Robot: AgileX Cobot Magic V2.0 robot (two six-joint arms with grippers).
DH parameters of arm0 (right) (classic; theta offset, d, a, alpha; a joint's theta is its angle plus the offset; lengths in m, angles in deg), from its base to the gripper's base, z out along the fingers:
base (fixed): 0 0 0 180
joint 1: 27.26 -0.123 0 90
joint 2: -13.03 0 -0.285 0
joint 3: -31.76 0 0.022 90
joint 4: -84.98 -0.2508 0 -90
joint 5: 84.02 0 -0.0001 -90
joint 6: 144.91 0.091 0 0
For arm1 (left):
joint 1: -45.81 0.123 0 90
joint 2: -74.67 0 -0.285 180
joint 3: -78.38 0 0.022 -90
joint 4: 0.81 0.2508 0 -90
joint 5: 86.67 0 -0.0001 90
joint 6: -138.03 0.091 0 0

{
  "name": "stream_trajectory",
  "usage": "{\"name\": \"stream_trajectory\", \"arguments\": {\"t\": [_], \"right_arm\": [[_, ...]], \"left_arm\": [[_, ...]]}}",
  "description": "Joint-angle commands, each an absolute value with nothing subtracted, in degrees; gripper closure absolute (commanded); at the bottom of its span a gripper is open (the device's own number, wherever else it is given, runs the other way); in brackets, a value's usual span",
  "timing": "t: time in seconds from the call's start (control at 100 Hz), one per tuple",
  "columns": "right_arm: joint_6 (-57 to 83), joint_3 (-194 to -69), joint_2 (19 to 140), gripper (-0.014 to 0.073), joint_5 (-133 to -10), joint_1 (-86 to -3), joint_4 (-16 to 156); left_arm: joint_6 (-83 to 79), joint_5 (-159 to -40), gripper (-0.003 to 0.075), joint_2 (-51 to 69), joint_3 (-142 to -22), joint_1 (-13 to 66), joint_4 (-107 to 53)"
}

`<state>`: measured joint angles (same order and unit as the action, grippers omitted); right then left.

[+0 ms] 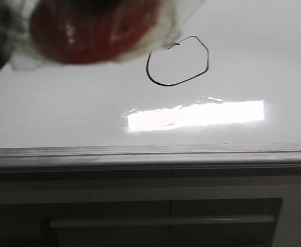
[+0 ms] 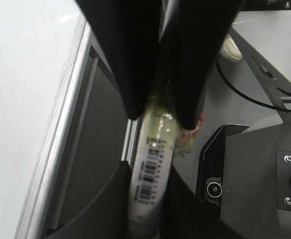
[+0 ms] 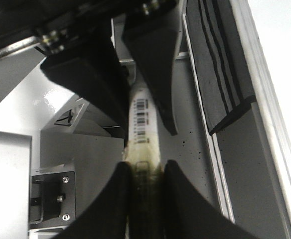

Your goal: Write number 0 on whiteboard

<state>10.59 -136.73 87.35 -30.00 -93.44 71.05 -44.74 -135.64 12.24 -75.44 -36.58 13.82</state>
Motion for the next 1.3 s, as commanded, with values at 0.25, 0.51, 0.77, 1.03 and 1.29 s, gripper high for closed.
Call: {"name": "stream_trajectory", "arguments": {"t": [0.25,0.51,0.77,1.03,1.29], "right_arm": [[10.48,-138.6,86.87,0.0418,-36.32,-93.38,69.0],[10.8,-141.0,82.52,0.0109,-37.08,-93.24,80.62],[25.32,-143.04,72.14,0.0192,-37.78,-93.24,102.24],[32.6,-140.17,60.88,0.0659,-30.61,-93.24,105.5],[39.68,-128.42,53.64,0.0661,-30.94,-93.24,105.5]], "left_arm": [[-46.59,-130.84,0.074,12.68,-77.55,-36.94,14.52],[-53.54,-128.25,0.074,12.68,-77.13,-36.94,17.9],[-73.72,-127.59,0.074,12.68,-76.16,-36.94,33.15],[-122.35,-129.75,0.074,12.68,-67.79,-36.84,59.59],[-144.8,-131.19,0.074,10.19,-62.78,-30.94,70.29]]}}
